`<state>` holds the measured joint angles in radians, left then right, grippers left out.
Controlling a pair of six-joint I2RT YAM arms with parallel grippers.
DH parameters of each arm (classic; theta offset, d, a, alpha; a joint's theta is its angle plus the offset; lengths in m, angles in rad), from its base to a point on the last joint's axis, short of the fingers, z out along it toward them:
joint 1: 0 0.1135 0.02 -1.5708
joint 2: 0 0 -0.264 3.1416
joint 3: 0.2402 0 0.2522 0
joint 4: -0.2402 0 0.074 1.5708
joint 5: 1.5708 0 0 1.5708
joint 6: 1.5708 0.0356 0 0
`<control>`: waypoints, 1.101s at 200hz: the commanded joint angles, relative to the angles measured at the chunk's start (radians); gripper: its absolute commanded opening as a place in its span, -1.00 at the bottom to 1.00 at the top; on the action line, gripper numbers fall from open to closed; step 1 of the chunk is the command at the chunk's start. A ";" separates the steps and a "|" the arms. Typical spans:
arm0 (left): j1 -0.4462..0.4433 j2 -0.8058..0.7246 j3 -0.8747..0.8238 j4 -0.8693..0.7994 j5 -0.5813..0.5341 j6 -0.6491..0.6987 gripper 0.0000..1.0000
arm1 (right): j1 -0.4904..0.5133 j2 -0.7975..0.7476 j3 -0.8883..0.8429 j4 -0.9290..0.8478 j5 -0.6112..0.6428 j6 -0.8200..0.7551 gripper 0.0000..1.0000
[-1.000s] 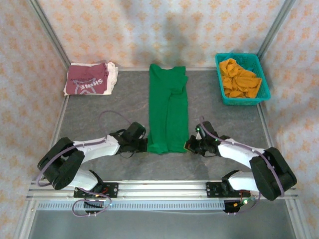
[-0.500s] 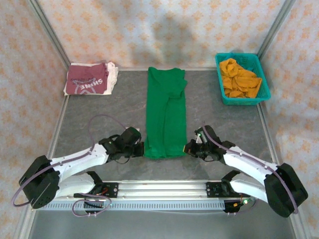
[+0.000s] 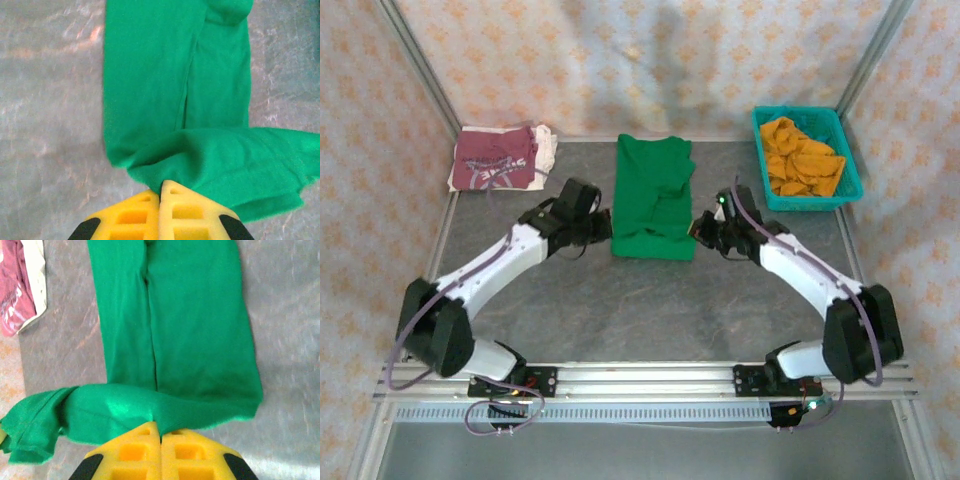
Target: Fold and stack the t-shirts
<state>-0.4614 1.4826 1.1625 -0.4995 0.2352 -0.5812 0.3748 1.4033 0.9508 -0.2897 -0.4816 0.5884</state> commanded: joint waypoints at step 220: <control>0.179 0.727 0.996 -0.366 -0.121 0.314 -0.13 | -0.128 0.585 0.737 -0.210 0.086 -0.190 -0.12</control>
<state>-0.2752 2.3344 2.2265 -0.7776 0.1719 -0.2844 0.2417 2.0892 1.7187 -0.4164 -0.4248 0.4351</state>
